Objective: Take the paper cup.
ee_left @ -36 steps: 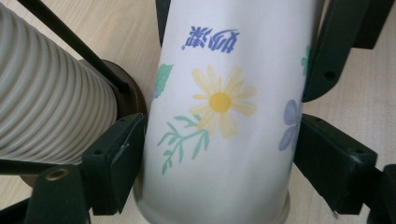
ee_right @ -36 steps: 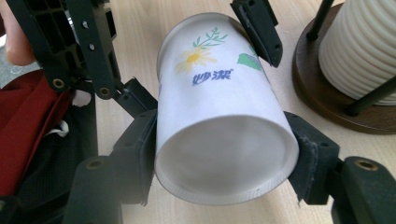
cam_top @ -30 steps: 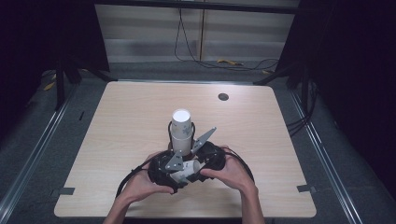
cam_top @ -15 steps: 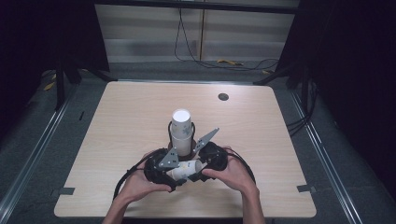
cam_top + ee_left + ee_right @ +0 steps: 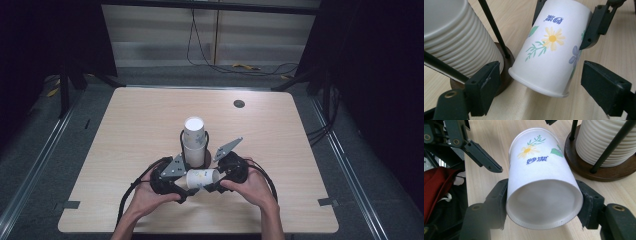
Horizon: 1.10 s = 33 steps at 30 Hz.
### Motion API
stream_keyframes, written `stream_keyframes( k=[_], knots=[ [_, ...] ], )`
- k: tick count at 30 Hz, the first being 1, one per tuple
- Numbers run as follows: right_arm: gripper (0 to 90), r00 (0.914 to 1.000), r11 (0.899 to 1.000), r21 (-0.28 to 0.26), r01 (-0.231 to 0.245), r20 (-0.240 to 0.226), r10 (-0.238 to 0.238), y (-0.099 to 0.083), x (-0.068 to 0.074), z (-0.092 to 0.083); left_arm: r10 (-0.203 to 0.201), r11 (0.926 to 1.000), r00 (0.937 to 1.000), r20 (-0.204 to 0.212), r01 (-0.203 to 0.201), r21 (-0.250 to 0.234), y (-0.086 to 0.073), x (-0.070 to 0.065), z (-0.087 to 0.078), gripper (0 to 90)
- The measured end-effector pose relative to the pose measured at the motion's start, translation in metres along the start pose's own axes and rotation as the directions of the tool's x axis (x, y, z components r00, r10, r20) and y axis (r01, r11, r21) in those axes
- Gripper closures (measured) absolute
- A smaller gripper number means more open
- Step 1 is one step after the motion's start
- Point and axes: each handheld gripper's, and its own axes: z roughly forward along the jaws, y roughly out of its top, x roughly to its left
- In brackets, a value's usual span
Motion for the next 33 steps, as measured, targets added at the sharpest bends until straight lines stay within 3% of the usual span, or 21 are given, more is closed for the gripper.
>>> stream_keyframes(
  k=[18, 22, 33],
  knots=[
    [35.8, 1.0, 0.997, -0.08, -0.007, 0.004, 0.008, -0.004, -0.002, -0.001, -0.032, 0.9967, 0.9992, -0.024, 0.03, -0.076, -0.012, 0.001, -0.004, 16.4],
    [35.9, 0.9999, 0.993, -0.113, -0.015, 0.005, 0.016, -0.009, -0.003, -0.003, -0.067, 0.9923, 0.9978, -0.004, 0.066, -0.104, -0.015, 0.002, -0.005, 16.4],
    [35.9, 0.9998, 0.981, -0.194, -0.014, -0.018, 0.011, -0.017, -0.004, -0.004, -0.093, 0.9874, 0.9956, 0.006, 0.093, -0.128, -0.018, 0.002, -0.003, 16.1]
  ],
)
